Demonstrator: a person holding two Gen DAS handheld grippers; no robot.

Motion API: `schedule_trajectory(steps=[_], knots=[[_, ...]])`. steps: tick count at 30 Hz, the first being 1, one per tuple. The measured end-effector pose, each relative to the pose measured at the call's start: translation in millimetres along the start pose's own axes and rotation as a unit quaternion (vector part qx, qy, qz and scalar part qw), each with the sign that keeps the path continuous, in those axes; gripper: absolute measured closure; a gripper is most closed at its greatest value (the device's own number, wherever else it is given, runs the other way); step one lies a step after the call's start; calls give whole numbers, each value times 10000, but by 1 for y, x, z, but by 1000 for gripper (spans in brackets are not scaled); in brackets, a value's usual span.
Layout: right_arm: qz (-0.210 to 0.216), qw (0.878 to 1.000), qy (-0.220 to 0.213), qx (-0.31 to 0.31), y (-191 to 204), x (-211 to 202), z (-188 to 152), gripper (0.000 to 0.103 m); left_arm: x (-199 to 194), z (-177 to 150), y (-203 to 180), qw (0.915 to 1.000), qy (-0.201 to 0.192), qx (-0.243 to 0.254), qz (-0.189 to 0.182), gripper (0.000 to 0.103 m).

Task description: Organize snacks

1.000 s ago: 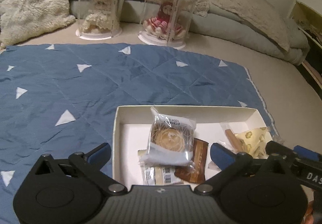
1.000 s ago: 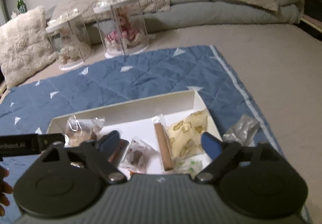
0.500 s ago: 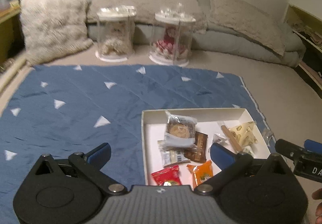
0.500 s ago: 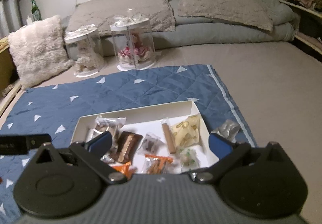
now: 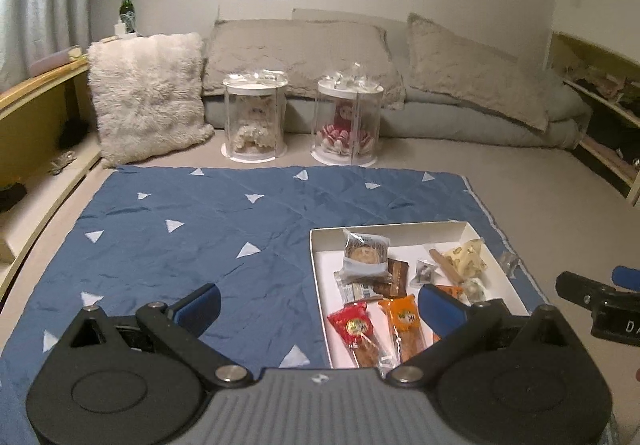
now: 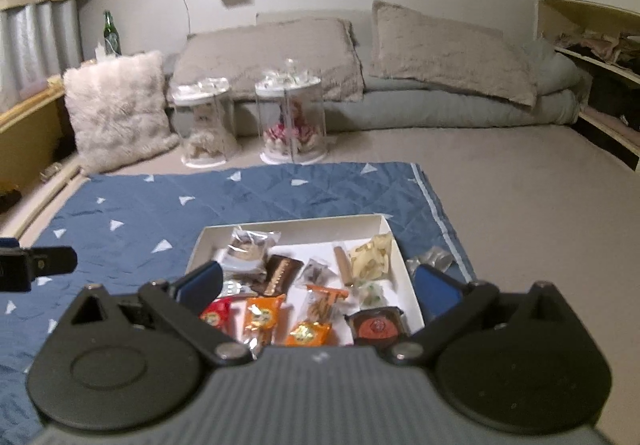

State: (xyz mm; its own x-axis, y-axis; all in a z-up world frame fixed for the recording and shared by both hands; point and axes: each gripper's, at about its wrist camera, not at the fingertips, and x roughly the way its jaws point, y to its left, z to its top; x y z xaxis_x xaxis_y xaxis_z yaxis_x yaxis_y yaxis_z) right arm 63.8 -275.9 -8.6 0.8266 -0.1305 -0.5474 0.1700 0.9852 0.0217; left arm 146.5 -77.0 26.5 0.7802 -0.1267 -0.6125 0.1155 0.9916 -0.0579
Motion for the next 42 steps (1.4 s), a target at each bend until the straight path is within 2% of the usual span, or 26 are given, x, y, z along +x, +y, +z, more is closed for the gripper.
schedule_trajectory(steps=[4,11,17,21,34,42], knots=[[-153,9998,-133,39,3,-32,-18,0,-26,-16,4,9998,-191,21,7,0],[-232,9990,-374,-86,8,-74,-41,0,-55,-47,11,9991,-386,-60,-194,0],[-122,9986,-497,-119,7,-100,-63,0,-76,-71,12,9980,-576,-6,-245,0],[-62,9983,-571,-96,7,-110,-75,0,-84,-87,14,9976,-571,16,-379,0],[-64,9974,-669,-277,15,-125,-102,0,-95,-123,22,9985,-544,103,-33,0],[-23,9968,-673,-438,20,-128,-110,0,-96,-131,24,9980,-602,143,110,0]])
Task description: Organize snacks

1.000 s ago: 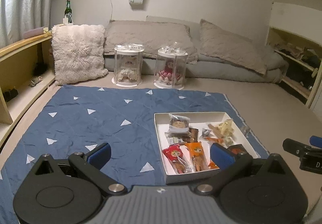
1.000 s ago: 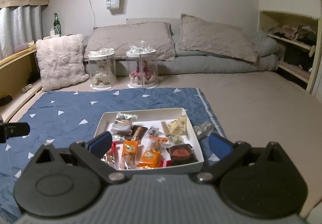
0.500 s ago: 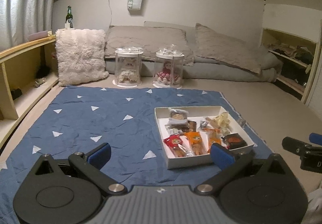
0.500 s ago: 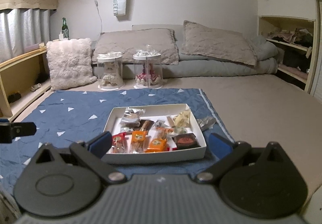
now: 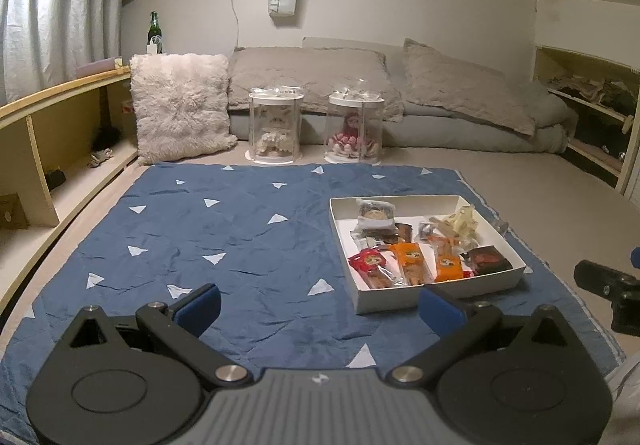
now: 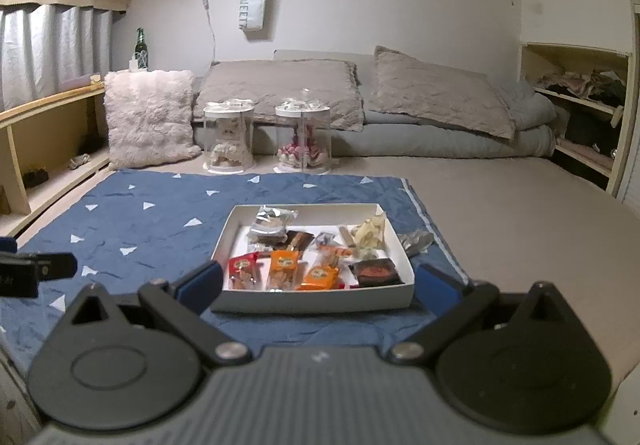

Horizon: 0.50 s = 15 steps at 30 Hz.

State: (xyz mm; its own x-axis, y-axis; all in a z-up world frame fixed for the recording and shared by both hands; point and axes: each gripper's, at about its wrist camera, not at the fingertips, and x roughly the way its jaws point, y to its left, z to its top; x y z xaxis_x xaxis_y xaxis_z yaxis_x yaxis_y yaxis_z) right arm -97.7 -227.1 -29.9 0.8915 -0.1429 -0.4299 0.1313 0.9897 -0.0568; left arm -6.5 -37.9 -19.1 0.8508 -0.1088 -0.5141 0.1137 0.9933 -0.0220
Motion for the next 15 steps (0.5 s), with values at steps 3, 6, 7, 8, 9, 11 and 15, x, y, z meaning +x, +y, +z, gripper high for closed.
schedule_trajectory(steps=[3,6,7,8,9,11,15], knots=[[20,10000,-20,-25,-3,0,-2,0,-2,-1,-2,9999,-63,85,32,0],[33,10000,-29,1,-8,2,-2,0,0,-1,-2,9999,-60,120,44,0],[29,10000,-20,5,-9,3,-2,0,0,-1,-2,9999,-53,112,35,0],[39,10000,-8,0,-9,4,-3,0,0,-1,-2,9999,-46,116,30,0],[42,10000,-4,-3,-9,4,-3,0,0,-1,-2,9999,-44,122,28,0],[46,10000,-8,-20,-9,4,-3,0,0,-2,-1,9999,-39,135,25,0],[43,10000,-12,-33,-7,4,-4,0,2,-2,-2,9999,-18,144,8,0]])
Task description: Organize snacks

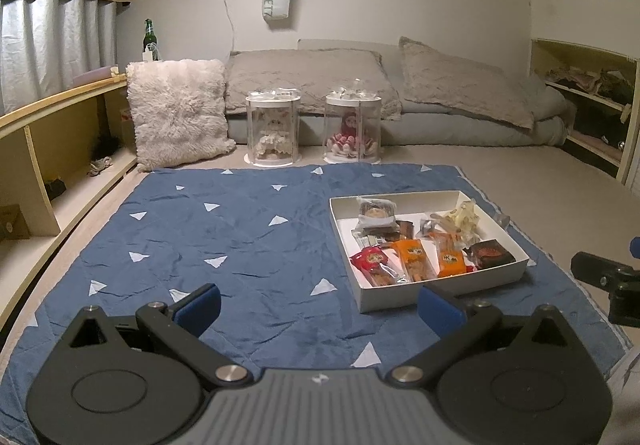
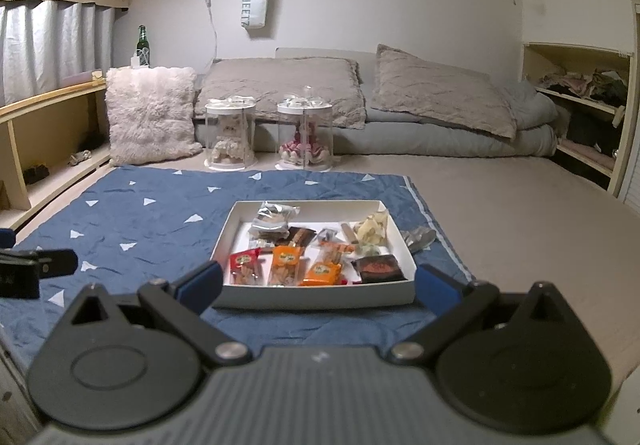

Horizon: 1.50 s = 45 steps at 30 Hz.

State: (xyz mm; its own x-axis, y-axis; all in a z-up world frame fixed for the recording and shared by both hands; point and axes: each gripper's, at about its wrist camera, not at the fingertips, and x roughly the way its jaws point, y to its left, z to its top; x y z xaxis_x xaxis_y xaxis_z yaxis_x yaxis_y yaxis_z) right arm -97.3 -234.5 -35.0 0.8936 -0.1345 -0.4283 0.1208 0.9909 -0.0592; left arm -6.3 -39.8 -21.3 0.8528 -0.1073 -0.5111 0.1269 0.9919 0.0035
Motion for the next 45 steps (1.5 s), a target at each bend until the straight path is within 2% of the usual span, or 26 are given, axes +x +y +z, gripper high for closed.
schedule_trajectory(steps=[45], knots=[[28,10000,-17,33,-7,1,-1,0,1,1,-1,10000,-5,10,-20,0]])
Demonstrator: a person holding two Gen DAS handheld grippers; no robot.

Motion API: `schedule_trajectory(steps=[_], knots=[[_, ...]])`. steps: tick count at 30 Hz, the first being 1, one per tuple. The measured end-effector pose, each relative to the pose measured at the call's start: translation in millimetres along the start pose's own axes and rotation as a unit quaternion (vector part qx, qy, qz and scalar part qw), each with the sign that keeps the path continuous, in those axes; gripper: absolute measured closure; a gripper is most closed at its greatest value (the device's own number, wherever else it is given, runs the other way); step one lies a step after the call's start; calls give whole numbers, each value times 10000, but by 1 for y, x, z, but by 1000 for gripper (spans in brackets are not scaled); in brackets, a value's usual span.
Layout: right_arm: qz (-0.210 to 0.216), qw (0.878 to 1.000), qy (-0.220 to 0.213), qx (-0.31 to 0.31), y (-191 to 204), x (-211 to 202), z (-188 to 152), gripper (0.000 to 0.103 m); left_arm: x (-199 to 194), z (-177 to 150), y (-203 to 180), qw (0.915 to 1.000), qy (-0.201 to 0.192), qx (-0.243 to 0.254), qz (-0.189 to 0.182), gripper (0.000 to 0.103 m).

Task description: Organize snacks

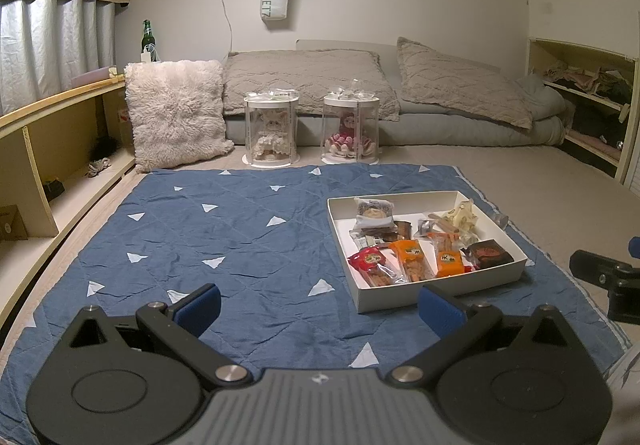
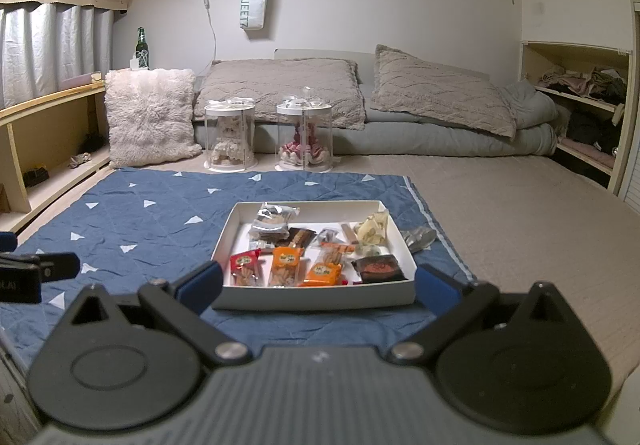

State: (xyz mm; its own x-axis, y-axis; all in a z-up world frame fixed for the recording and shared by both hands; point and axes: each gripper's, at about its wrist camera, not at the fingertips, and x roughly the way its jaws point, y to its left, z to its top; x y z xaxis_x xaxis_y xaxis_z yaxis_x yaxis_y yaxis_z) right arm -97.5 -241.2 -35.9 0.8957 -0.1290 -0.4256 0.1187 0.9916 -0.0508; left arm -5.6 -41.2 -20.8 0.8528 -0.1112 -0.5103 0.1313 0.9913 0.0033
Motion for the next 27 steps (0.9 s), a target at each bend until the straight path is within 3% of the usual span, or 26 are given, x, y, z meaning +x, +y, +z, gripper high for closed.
schedule_trajectory(steps=[27], knots=[[-8,10000,0,4,2,0,-1,0,-1,3,-1,10000,-26,9,5,0]])
